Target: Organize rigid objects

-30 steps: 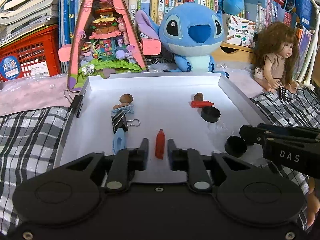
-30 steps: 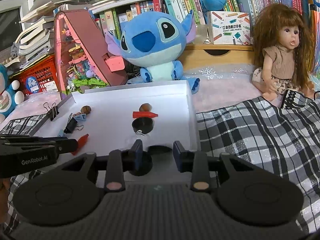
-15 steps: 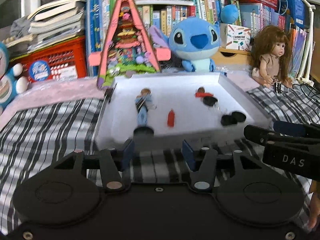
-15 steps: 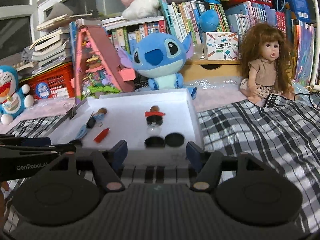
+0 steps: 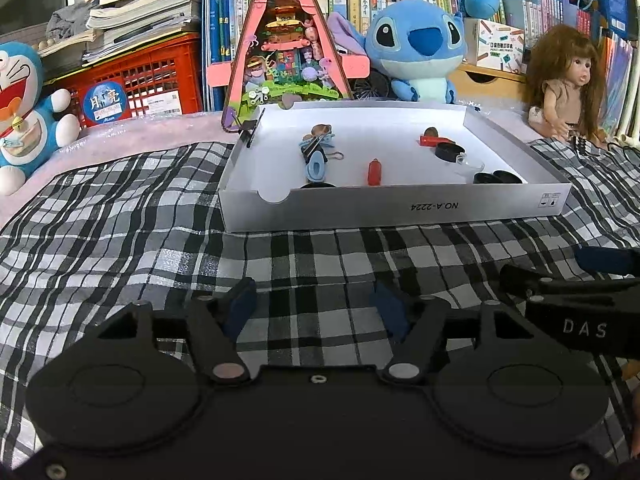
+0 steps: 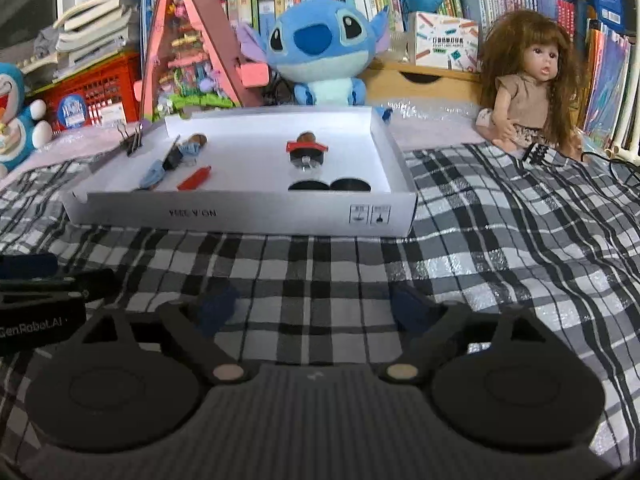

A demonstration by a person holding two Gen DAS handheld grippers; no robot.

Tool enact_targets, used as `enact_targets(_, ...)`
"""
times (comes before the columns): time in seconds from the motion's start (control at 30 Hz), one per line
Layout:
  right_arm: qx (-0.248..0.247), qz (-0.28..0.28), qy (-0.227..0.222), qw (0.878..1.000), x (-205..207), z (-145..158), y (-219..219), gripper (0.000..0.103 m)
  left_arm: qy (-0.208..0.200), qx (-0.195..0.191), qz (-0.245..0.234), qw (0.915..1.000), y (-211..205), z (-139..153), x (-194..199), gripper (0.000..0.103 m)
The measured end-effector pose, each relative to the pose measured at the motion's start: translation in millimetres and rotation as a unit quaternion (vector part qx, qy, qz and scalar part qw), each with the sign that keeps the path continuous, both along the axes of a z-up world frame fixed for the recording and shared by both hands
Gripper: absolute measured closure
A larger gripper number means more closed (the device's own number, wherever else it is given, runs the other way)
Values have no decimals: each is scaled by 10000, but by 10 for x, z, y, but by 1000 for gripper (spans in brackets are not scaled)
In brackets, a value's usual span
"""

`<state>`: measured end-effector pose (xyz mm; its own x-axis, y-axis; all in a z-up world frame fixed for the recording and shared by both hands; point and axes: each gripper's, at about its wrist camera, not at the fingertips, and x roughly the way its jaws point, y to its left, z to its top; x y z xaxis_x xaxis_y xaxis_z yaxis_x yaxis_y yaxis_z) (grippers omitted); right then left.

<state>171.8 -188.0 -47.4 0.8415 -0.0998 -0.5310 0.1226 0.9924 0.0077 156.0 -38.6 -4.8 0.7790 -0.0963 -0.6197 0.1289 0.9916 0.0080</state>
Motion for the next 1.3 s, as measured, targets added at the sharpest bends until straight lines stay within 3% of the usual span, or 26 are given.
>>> enact_targets(0.13, -58, 10, 63, 10000, 21, -17, 10, 0, -49, -35, 98, 9999, 21, -31, -4, 25)
enact_targets(0.23, 13, 15, 104, 9999, 35, -24, -14, 0, -20, -59, 168, 9998, 39, -35, 10, 19)
enact_targets(0.4, 5, 14, 108, 9999, 32, -26, -13, 0, 104, -42, 374, 9992, 72, -60, 63, 0)
enact_targets(1.3, 7, 15, 109, 9999, 33, -25, -15, 0, 115, -33, 396, 9991, 75, -73, 71, 0)
